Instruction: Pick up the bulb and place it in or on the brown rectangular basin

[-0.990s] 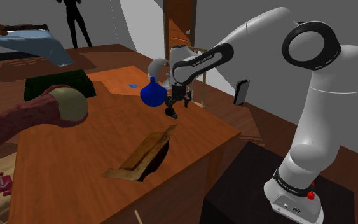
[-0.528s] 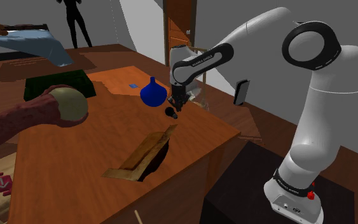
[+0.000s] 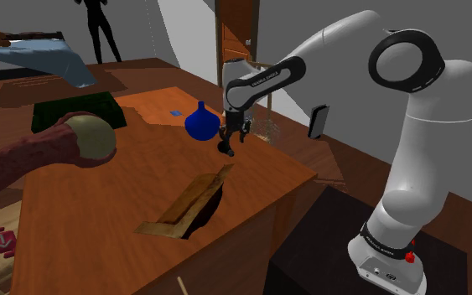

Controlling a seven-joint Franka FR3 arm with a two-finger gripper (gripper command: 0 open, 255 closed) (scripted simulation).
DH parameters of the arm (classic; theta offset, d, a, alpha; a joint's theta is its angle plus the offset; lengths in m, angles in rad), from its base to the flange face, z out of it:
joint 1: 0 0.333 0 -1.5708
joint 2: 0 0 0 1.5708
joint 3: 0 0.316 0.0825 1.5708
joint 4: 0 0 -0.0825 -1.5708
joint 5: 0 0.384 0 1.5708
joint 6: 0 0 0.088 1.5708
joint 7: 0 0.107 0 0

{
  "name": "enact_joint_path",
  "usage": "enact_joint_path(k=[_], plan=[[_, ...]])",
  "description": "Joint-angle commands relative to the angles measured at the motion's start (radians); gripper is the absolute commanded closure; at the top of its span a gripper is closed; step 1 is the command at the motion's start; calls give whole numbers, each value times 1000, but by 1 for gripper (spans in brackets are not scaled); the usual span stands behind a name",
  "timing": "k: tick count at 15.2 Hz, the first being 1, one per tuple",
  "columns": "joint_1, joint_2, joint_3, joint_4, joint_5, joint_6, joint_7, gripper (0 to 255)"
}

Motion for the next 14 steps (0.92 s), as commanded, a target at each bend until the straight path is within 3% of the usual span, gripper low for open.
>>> enact_joint_path(k=[1,5,6,14], plan=[[7,74,2,112,-23,-64,-39,0],[37,290,5,455,-83,-254,-149,0],[42,311,5,490,-88,-273,-160,0],[36,331,-1,418,-96,-182,-153,0]])
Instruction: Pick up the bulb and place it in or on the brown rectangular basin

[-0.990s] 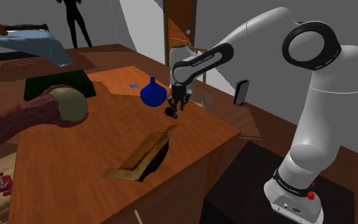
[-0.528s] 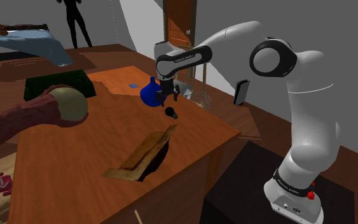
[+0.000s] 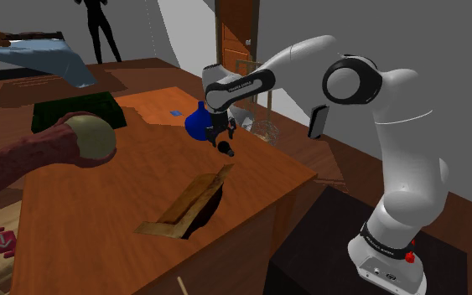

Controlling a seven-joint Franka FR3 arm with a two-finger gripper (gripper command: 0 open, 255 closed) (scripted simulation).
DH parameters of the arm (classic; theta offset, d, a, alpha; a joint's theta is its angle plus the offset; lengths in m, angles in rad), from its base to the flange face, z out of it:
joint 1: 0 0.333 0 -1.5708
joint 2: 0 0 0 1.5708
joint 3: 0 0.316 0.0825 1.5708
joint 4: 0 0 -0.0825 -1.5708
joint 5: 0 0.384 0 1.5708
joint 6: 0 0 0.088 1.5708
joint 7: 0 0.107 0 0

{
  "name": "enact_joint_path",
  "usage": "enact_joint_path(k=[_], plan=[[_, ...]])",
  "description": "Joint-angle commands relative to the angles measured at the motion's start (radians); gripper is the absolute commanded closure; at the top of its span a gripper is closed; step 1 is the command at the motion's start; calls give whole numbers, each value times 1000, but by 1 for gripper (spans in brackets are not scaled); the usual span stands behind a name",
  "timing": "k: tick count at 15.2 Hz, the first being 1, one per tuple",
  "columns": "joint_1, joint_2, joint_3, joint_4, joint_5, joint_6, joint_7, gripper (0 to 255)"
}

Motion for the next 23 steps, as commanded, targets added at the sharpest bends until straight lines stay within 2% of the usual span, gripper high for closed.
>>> enact_joint_path(k=[1,7,8,17,23], plan=[[-1,3,-1,-5,-1,9,0,0],[-1,3,-1,-5,-1,9,0,0],[-1,3,-1,-5,-1,9,0,255],[-1,3,-1,-5,-1,9,0,255],[-1,-23,3,36,7,-57,-9,255]])
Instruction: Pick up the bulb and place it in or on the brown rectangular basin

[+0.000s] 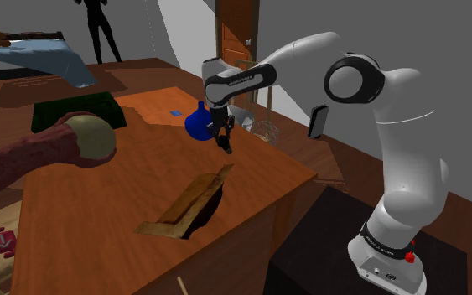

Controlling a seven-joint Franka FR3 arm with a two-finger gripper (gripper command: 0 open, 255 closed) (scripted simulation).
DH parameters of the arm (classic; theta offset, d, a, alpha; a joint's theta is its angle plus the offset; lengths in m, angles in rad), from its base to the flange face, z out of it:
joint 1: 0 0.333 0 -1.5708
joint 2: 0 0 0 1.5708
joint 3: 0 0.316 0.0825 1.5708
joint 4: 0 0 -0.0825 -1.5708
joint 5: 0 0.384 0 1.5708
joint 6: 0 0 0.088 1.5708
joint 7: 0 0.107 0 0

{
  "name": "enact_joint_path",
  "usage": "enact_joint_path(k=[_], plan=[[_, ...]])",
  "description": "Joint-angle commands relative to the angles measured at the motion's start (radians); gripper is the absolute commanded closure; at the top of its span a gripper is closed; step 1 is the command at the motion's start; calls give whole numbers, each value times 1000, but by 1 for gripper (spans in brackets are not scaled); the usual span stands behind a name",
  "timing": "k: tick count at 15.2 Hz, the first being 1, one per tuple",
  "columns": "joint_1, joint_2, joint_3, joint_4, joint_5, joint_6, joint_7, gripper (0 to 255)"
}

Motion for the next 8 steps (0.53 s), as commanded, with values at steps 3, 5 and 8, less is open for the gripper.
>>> enact_joint_path(k=[3,5,8], plan=[[0,-17,2,27,5,-44,-5,255],[1,-23,3,45,7,-67,-8,255],[2,-30,5,74,9,-104,-12,255]])
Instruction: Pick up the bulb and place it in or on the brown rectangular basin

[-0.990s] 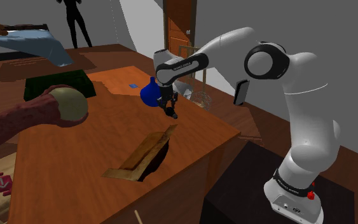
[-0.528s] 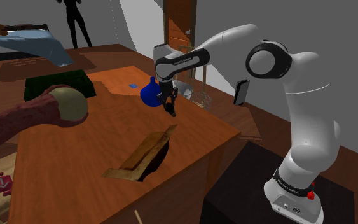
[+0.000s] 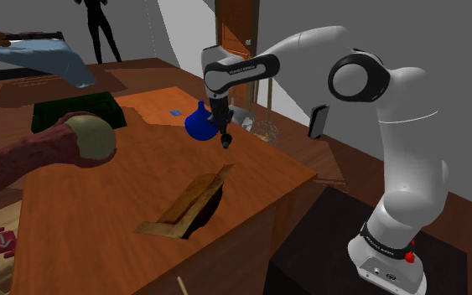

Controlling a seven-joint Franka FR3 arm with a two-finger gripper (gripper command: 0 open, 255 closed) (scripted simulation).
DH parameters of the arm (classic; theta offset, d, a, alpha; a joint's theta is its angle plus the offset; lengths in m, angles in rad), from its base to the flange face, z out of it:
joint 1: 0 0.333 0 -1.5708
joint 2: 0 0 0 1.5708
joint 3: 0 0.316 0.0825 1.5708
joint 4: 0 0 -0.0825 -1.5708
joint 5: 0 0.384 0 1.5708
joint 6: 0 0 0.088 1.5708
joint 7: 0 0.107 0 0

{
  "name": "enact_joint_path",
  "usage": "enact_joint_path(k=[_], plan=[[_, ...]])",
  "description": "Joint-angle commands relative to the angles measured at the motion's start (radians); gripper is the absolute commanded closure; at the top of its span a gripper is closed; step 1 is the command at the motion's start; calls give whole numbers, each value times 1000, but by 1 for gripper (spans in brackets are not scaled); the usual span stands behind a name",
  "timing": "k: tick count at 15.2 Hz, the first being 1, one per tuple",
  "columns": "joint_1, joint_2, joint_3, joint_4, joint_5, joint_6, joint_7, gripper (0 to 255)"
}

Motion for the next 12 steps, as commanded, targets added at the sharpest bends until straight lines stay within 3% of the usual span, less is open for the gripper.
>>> enact_joint_path(k=[1,3,4,12], plan=[[2,-1,1,28,1,-29,-2,255],[2,-2,1,27,1,-29,-3,255],[2,-2,1,27,1,-29,-3,0],[-79,131,-52,67,111,143,173,0]])
